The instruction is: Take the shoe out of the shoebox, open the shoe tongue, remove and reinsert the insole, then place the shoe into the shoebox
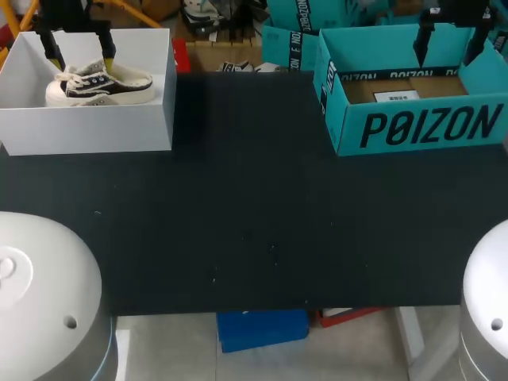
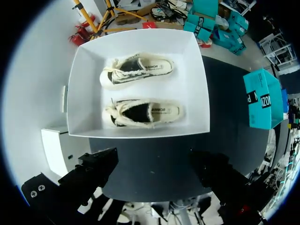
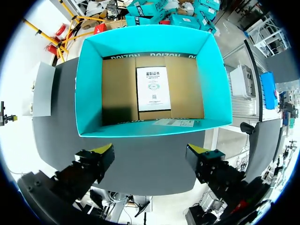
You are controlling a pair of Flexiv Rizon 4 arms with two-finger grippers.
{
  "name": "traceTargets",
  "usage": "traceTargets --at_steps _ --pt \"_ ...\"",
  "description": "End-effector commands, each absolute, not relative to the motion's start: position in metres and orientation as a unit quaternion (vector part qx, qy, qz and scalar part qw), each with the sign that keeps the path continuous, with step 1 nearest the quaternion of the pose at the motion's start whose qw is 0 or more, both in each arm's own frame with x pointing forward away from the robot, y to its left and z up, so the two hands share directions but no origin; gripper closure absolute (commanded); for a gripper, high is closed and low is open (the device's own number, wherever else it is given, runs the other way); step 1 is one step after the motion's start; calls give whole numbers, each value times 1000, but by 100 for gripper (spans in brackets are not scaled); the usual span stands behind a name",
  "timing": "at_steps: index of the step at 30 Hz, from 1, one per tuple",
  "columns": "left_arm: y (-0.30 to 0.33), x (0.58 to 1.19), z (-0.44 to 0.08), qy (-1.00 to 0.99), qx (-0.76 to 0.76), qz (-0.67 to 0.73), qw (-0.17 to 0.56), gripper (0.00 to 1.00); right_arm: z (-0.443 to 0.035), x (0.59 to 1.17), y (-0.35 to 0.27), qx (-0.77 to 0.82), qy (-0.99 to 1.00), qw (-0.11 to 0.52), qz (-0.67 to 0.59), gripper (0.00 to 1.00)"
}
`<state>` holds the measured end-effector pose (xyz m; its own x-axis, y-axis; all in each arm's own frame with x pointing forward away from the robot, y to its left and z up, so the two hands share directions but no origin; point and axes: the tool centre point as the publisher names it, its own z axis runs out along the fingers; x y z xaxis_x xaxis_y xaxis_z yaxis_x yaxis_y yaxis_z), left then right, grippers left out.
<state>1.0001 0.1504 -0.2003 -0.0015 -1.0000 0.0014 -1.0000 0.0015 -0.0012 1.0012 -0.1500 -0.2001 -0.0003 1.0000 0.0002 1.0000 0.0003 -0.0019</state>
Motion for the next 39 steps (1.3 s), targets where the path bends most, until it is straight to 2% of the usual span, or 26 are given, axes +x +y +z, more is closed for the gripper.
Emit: traceTargets --at_steps 1,9,19,33,39 --pt "150 1000 -200 -708 707 1 0 0 -200 1001 -150 -707 -707 1 1 0" --pt "149 1006 -203 -722 692 -6 1 0 -200 1001 -150 -707 -707 1 1 0" --pt "169 1026 -212 -851 515 -1 -106 0 -200 1001 -150 -707 -707 1 1 0" --pt "179 1041 -203 -964 251 8 -86 0 -200 1001 -150 -707 -707 1 1 0" --pt "181 1042 -206 -986 157 -4 -47 0 -200 1001 -150 -707 -707 1 1 0"
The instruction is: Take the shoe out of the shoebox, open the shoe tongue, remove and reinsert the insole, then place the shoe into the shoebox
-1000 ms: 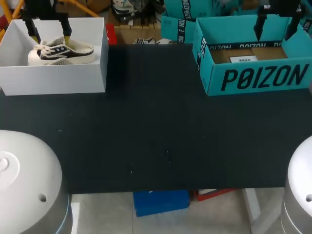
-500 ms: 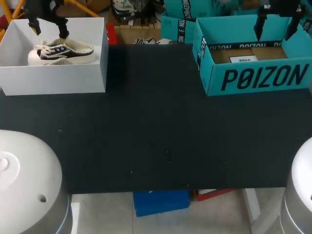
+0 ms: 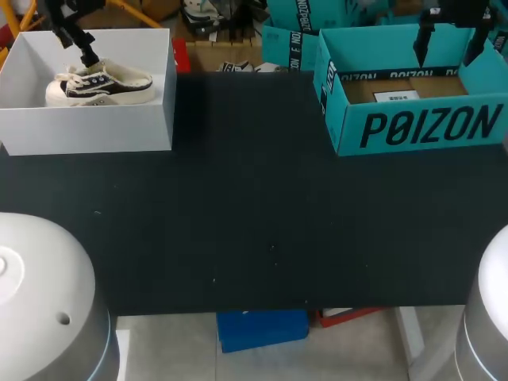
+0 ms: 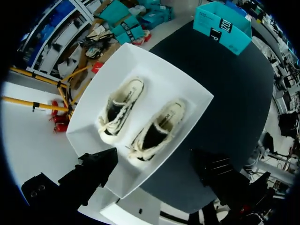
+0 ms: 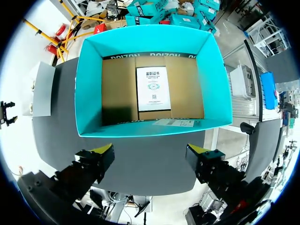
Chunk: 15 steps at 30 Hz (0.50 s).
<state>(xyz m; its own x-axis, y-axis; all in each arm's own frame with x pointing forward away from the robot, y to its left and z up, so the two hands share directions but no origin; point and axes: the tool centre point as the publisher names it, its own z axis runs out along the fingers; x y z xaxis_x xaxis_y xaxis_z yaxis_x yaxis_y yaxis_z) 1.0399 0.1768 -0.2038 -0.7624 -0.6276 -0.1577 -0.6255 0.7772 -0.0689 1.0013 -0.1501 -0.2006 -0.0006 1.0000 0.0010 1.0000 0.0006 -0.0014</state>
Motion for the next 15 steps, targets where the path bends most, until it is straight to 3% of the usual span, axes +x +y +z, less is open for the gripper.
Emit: traceTargets --at_steps 1,15 --pt "183 1043 -206 989 -140 7 40 0 -200 1001 -150 -707 -707 1 1 0" --pt "205 1071 -198 999 7 15 -38 0 -200 1001 -150 -707 -707 1 1 0"
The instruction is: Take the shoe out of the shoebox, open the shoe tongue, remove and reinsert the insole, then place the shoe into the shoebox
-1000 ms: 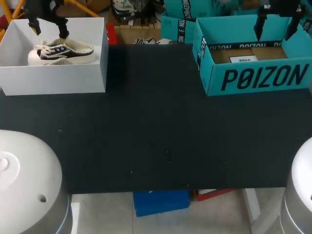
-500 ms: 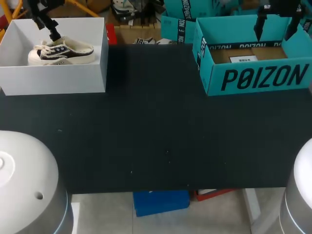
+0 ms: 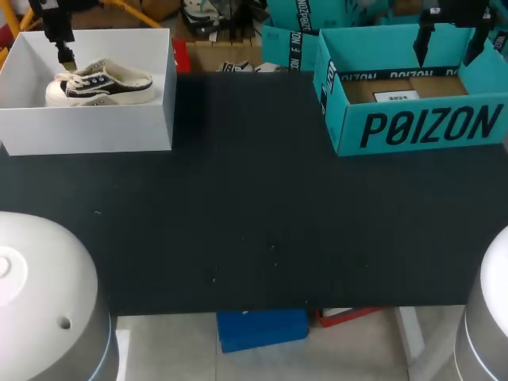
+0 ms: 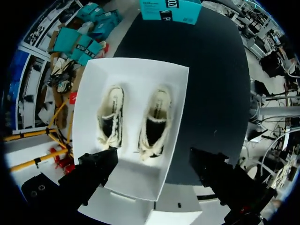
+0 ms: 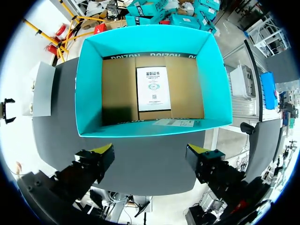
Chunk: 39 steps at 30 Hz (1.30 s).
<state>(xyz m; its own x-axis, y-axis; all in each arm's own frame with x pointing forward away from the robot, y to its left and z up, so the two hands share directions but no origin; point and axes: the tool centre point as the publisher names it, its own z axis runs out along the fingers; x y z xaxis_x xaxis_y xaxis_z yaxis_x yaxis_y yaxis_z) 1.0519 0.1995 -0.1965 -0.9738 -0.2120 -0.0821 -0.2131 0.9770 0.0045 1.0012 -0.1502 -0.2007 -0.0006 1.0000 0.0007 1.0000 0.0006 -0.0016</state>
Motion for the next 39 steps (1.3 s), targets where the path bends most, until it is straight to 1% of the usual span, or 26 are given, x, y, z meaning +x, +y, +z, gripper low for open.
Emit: traceTargets --at_steps 1,3,14,16,23,29,39 --pt "207 1072 -199 999 12 21 -36 0 -200 1001 -150 -707 -707 1 1 0" --pt "206 1075 -203 1000 -18 19 8 0 -200 1001 -150 -707 -707 1 1 0" --pt "206 1075 -203 1000 -18 19 8 0 -200 1001 -150 -707 -707 1 1 0" --pt "206 1071 -212 999 -30 33 28 0 -200 1001 -150 -707 -707 1 1 0" --pt "200 1075 -237 996 -61 25 52 0 -200 1001 -150 -707 -707 1 1 0" --pt "187 1084 -254 995 -94 0 44 0 -200 1001 -150 -707 -707 1 1 0" --pt "168 1088 -302 994 -105 1 17 0 -200 1001 -150 -707 -707 1 1 0"
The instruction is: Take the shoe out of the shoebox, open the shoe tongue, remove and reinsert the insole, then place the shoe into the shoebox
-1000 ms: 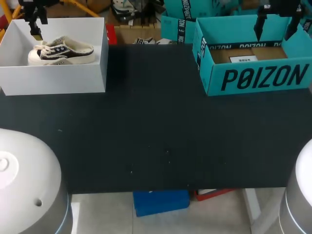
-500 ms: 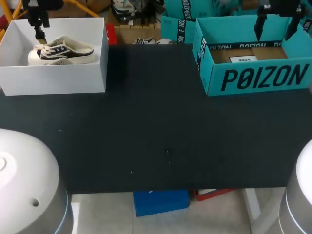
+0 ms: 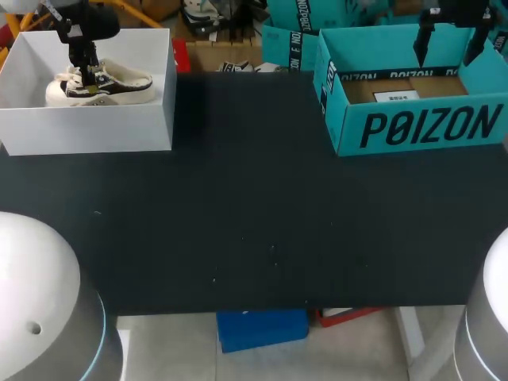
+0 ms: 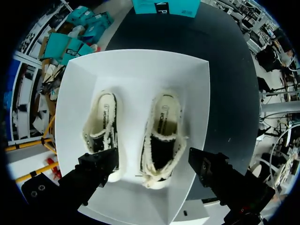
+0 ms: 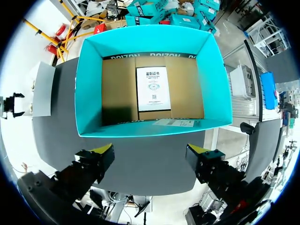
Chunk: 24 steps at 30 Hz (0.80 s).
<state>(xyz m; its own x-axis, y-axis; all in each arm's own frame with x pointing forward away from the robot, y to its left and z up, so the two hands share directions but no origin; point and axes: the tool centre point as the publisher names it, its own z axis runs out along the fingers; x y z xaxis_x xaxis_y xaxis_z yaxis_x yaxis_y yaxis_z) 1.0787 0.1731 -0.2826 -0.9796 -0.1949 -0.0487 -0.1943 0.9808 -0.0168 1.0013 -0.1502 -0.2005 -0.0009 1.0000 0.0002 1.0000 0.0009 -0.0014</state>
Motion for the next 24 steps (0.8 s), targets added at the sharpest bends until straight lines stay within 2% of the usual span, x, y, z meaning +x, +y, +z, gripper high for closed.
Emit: traceTargets --at_steps 1,11,24 --pt "168 1089 -307 994 -109 3 16 0 -200 1001 -150 -707 -707 1 1 0" --pt "172 1095 -346 992 -128 21 8 0 -200 1001 -150 -707 -707 1 1 0" --pt "185 1095 -384 991 -129 34 -17 16 -200 1001 -150 -707 -707 1 1 0"
